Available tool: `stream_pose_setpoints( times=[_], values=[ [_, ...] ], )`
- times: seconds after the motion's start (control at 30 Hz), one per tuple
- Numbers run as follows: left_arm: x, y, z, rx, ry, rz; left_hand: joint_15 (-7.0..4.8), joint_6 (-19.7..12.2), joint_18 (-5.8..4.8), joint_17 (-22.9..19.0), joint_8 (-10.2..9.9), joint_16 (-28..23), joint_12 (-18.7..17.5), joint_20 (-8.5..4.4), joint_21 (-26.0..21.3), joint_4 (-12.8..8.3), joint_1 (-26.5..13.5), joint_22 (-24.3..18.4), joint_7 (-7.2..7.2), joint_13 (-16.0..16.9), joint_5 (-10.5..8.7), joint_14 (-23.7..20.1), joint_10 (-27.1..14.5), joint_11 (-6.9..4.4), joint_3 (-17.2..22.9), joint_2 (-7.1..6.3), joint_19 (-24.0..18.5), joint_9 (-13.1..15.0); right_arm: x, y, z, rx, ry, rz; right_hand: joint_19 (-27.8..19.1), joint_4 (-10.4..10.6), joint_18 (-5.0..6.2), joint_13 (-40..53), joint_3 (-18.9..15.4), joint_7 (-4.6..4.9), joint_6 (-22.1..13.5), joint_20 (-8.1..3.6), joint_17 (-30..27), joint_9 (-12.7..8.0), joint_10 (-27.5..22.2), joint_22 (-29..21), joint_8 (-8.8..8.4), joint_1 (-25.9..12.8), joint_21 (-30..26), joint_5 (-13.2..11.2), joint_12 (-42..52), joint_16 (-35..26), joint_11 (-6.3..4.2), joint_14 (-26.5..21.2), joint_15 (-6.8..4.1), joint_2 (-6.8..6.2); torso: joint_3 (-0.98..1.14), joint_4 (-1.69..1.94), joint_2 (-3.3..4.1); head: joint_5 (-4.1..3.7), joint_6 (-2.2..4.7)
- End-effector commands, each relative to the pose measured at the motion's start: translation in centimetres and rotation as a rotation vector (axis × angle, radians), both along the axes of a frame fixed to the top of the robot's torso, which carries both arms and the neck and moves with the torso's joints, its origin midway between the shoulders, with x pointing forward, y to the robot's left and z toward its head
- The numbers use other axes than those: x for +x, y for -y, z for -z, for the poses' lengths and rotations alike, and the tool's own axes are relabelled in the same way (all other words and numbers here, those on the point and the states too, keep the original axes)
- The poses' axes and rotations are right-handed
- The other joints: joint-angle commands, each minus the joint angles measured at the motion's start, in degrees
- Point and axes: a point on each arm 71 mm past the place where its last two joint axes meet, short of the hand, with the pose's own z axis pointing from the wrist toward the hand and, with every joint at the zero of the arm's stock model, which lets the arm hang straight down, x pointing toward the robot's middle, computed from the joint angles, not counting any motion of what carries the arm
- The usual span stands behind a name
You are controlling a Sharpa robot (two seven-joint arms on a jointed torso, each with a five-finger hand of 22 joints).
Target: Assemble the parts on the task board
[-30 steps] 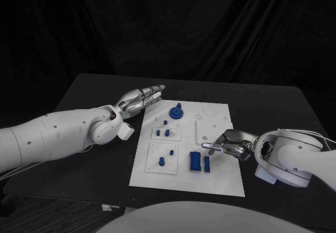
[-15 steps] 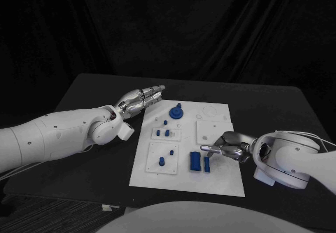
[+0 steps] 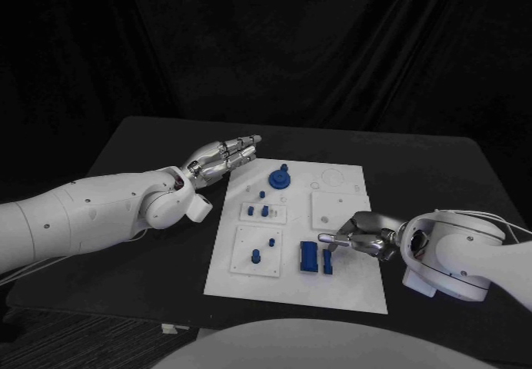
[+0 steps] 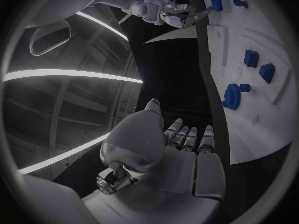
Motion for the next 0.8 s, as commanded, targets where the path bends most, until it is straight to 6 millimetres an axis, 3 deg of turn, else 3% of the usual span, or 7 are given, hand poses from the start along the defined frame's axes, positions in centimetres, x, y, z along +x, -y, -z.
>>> stream_pose_setpoints(
  times=[0.03,0.23,0.33,0.4,0.47,0.57,0.8],
  values=[
    [-0.1,0.1,0.0,-0.013,0.003,0.010,0.41,0.0,0.42,-0.1,0.4,-0.2,0.0,0.55,0.4,0.0,0.5,0.1,0.40,0.1,0.20,0.2,0.0,0.32,0.3,0.14,0.0,0.1,-0.3,0.0,0.4,-0.033,-0.021,-0.016,3.3,0.1,0.01,15.1,-0.5,0.12,-1.2,-0.41,1.9,-0.7,6.2,13.3,-0.92,0.6,-0.3,0.3,0.1,0.2,-0.28,3.9,-0.44,0.16,0.03,0.00,0.02,0.10,0.01],
    [-0.1,0.1,0.0,-0.013,0.003,0.009,0.42,0.0,0.42,-0.1,0.4,-0.2,0.1,0.55,0.4,-0.1,0.6,0.1,0.41,0.1,0.28,0.2,0.1,0.33,0.3,0.14,0.1,0.1,-0.2,0.1,0.2,-0.058,0.042,-0.047,3.1,0.1,0.09,15.1,-1.6,-0.84,-5.3,-0.77,1.6,-3.0,6.2,13.2,-3.13,0.9,-0.5,0.1,0.1,0.0,-0.99,3.8,-0.96,0.56,-0.05,-0.06,0.01,0.05,0.01],
    [-0.2,0.1,-0.1,-0.014,0.005,0.009,0.42,0.0,0.42,-0.1,0.4,-0.2,0.1,0.56,0.4,0.0,0.5,0.1,0.41,0.1,0.25,0.2,0.0,0.34,0.3,0.14,0.1,0.1,-0.1,0.1,-0.1,-0.061,0.093,-0.061,3.1,0.1,0.11,15.1,-2.1,-1.57,-11.6,-1.17,1.4,-5.0,6.2,13.1,-3.57,0.7,-0.6,-0.5,0.1,-0.1,-1.57,3.8,-1.42,0.71,-0.04,-0.06,0.02,0.04,0.01],
    [-0.2,0.1,-0.1,-0.015,0.007,0.008,0.42,0.0,0.42,-0.1,0.4,-0.2,0.1,0.55,0.4,0.1,0.5,0.1,0.42,0.1,0.15,0.2,0.1,0.34,0.3,0.13,0.1,0.1,0.1,0.3,-0.3,-0.051,0.130,-0.063,3.1,0.1,0.10,15.1,-2.1,-1.66,-12.2,-1.23,1.4,-5.2,6.2,13.1,-3.60,0.7,-0.6,-0.6,0.1,0.0,-1.64,3.8,-1.48,0.71,-0.03,0.00,0.00,0.03,0.01],
    [-0.2,0.0,-0.1,-0.017,0.010,0.007,0.42,0.1,0.42,-0.1,0.4,-0.2,0.1,0.55,0.4,0.2,0.4,0.1,0.42,0.1,0.01,0.2,0.1,0.33,0.2,0.12,0.1,0.1,0.2,0.5,-0.5,-0.028,0.170,-0.059,3.1,0.1,0.07,15.1,-2.1,-1.67,-11.7,-1.24,1.5,-5.2,6.2,13.2,-3.55,0.7,-0.5,-0.6,0.1,0.0,-1.65,3.8,-1.49,0.71,-0.02,0.01,-0.06,0.15,0.01],
    [-0.2,-0.1,-0.2,-0.019,0.016,0.003,0.41,0.2,0.42,-0.1,0.4,-0.2,0.1,0.55,0.4,0.4,0.3,0.1,0.42,0.1,-0.10,0.2,0.1,0.31,0.2,0.10,0.1,0.1,0.4,0.8,-1.1,0.019,0.235,-0.042,3.2,0.1,0.01,15.1,-2.3,-1.43,-6.4,-1.39,1.7,-4.6,6.2,13.3,-2.41,0.6,-0.3,-0.7,0.1,0.0,-1.59,3.9,-1.55,0.89,0.01,-0.01,-0.13,0.33,0.01],
    [-0.3,-0.5,-0.4,-0.028,0.043,-0.015,0.35,0.6,0.42,-0.1,0.6,-0.2,0.1,0.49,0.4,0.7,-0.1,0.1,0.49,0.1,-0.41,0.2,0.2,0.25,-0.1,0.03,0.0,0.1,0.8,2.8,-3.2,0.235,0.377,0.090,2.7,0.1,0.23,15.1,-2.2,-0.09,0.9,-0.74,-0.5,-4.3,6.2,12.9,0.14,1.5,-1.3,0.1,0.1,-0.6,-0.55,3.4,-0.70,0.86,-0.03,0.03,-0.82,0.26,0.01]
  ],
)
